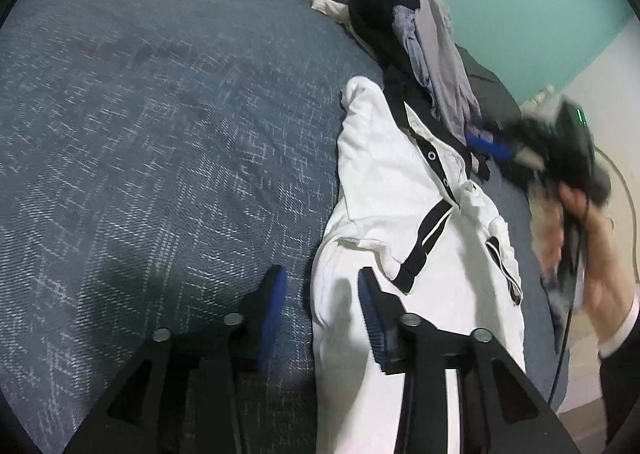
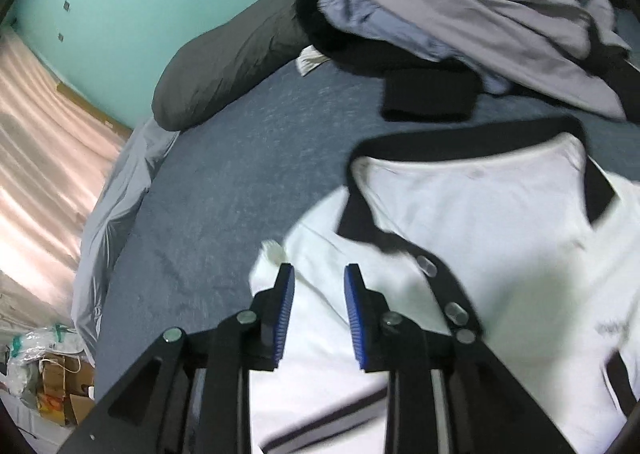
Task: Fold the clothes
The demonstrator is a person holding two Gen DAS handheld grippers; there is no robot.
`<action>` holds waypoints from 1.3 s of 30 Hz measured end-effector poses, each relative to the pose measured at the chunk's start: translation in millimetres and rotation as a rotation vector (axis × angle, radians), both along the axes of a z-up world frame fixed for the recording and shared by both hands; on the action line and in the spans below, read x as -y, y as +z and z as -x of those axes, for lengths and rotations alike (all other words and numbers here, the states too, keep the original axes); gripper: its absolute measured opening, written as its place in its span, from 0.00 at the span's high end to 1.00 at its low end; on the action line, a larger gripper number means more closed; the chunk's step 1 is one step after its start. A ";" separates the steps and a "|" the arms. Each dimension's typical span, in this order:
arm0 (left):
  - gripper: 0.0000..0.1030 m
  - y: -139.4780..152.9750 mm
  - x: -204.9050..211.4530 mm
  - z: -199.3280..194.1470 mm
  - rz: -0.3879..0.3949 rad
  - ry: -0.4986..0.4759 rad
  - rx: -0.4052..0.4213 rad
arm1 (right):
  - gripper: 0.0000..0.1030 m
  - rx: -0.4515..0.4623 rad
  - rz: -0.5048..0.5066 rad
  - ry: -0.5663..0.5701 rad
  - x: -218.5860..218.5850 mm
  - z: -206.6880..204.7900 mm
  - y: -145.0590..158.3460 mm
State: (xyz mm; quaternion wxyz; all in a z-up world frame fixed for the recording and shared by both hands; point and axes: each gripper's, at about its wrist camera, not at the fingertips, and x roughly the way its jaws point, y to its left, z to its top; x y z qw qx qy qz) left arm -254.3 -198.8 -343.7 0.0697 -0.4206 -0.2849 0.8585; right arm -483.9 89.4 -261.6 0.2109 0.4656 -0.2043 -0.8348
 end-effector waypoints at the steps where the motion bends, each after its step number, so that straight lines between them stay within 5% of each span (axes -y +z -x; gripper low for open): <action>1: 0.58 0.0 1.1 0.7 0.004 0.005 -0.001 | 0.74 0.002 -0.007 -0.010 -8.4 -8.1 -1.8; 20: 0.58 9.8 8.5 -26.5 0.068 0.045 0.010 | 0.72 0.028 -0.062 -0.088 -108.2 -135.9 -25.1; 39: 0.58 30.9 -65.6 0.2 0.128 -0.099 0.023 | 0.62 0.021 -0.005 -0.372 -256.3 -207.6 -35.9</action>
